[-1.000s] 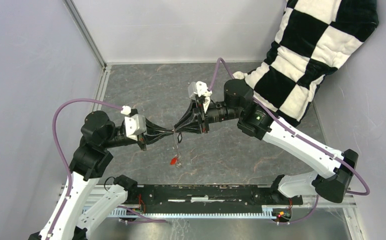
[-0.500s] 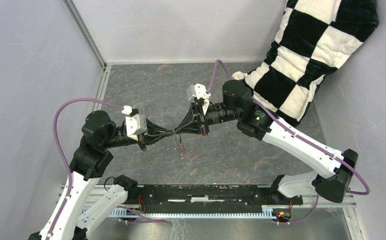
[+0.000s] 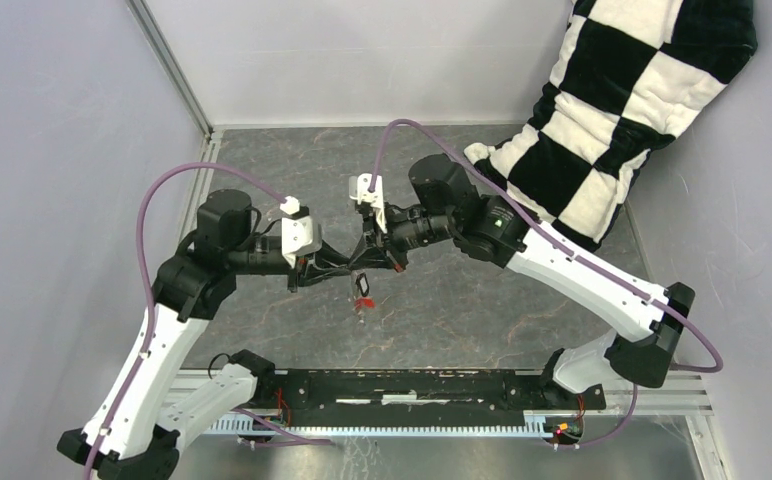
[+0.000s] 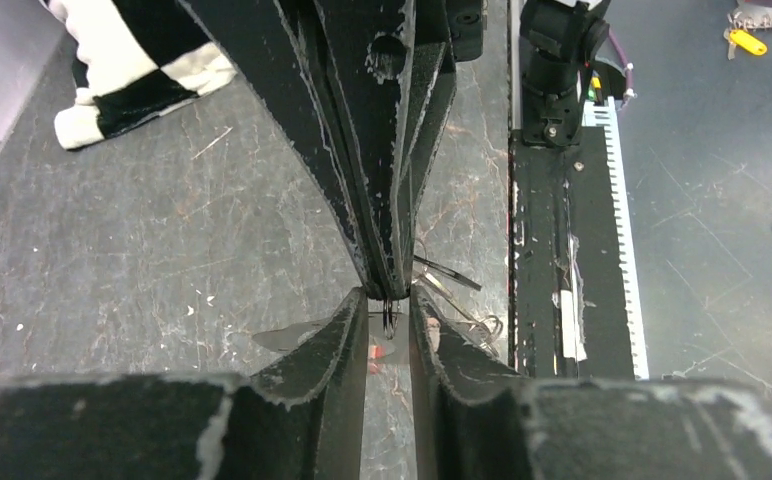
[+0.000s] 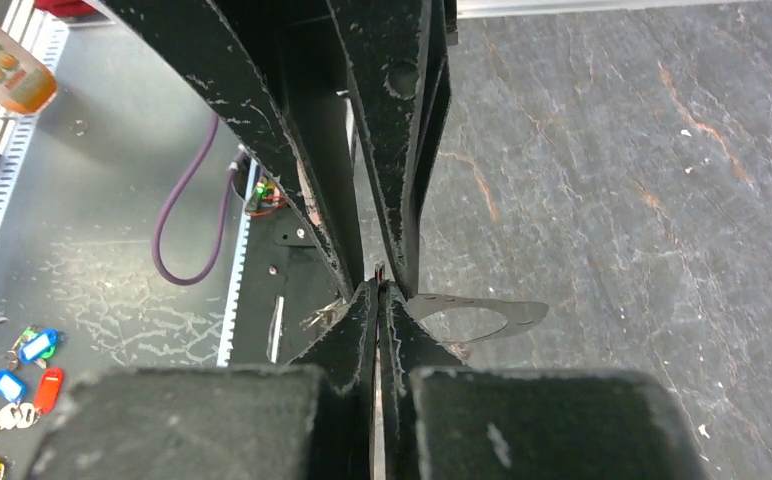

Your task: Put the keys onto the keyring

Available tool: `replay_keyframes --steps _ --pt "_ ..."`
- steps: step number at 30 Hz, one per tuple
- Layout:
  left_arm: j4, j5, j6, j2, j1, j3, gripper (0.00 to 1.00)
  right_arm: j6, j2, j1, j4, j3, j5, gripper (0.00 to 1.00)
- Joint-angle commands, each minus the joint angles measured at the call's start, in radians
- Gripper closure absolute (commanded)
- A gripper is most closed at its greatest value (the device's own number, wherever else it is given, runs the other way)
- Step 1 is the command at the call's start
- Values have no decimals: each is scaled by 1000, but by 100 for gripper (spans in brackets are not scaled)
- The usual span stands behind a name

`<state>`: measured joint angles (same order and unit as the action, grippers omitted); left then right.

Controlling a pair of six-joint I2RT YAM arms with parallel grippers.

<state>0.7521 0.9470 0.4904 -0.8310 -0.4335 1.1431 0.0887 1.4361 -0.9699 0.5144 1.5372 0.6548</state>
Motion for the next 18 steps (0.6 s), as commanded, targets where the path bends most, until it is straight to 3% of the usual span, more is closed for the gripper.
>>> replay_keyframes --steps 1,10,18 --pt "134 24 135 -36 1 81 75 43 22 -21 58 104 -46 100" --pt "208 -6 196 -60 1 105 84 68 78 -53 121 193 -58 100" --pt "259 -37 247 -58 1 124 65 75 83 -59 148 205 -76 100"
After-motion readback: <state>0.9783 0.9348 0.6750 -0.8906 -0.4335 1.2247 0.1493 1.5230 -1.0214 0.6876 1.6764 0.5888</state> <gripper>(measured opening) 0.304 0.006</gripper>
